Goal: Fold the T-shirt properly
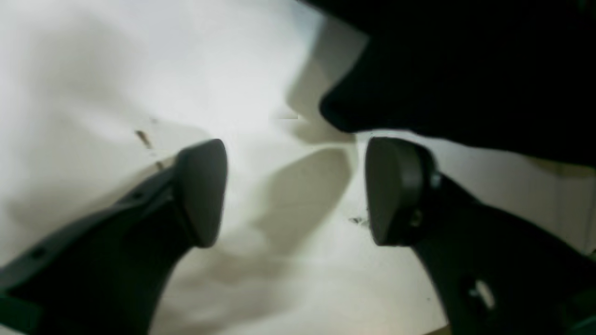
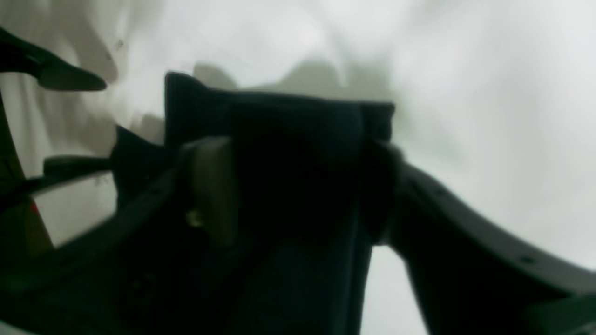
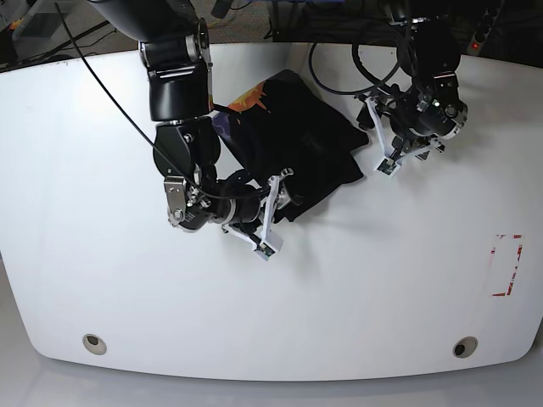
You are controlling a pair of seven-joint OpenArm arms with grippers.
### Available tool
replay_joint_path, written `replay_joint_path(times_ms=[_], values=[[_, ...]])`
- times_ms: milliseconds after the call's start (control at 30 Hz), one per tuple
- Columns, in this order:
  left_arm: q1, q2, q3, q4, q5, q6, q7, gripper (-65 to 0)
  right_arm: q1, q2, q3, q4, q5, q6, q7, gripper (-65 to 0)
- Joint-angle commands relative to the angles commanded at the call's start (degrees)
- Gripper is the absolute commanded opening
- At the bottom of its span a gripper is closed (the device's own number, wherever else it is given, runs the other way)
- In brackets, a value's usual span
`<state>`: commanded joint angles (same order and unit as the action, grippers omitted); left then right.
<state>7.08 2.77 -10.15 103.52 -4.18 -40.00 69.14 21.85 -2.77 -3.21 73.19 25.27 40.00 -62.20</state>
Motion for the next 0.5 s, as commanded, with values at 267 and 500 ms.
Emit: replay_joint_path(times_ms=[267, 500], values=[[0.44, 0.79, 0.53, 0.0, -4.4, 0.0, 0.0, -27.1, -0.09, 0.0, -0.09, 0.09, 0.09, 0.0, 0.0, -30.9], [-0.09, 0.97, 0.79, -0.35, -6.24, 0.0, 0.0, -26.7, -0.18, 0.0, 0.0, 0.09, 0.09, 0.0, -0.09, -30.9]])
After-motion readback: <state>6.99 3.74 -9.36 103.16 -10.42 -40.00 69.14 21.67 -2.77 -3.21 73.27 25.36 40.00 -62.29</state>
